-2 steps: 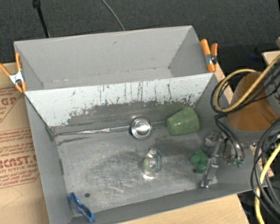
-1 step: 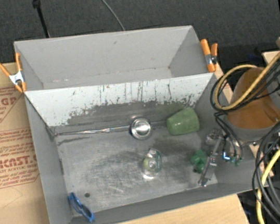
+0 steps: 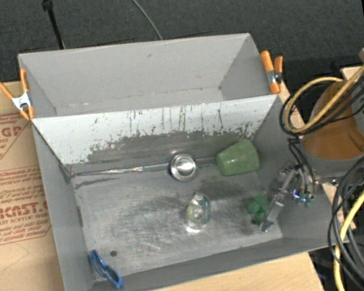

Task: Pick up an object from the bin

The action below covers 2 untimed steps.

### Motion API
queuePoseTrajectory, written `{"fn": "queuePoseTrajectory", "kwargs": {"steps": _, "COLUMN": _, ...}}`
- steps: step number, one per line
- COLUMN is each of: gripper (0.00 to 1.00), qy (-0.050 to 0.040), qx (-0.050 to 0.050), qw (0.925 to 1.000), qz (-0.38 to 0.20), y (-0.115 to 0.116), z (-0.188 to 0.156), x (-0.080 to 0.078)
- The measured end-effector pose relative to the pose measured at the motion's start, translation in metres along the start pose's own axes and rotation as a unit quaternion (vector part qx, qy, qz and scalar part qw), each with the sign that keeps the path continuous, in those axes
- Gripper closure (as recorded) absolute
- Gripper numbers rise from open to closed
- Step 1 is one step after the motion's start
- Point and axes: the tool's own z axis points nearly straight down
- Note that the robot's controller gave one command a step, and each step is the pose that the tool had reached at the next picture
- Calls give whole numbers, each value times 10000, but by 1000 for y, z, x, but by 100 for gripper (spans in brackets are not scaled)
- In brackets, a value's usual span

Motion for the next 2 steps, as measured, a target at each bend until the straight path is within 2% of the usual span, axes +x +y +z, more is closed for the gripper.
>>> {"fn": "queuePoseTrajectory", "kwargs": {"steps": 1, "gripper": 0, "qy": -1, "qx": -21, "qw": 9793, "qz": 2026, "y": 9, "z": 29, "x": 9}}
{"fn": "queuePoseTrajectory", "kwargs": {"steps": 2, "gripper": 0, "qy": -33, "qx": -6, "qw": 9729, "qz": 2314, "y": 24, "z": 28, "x": 17}}
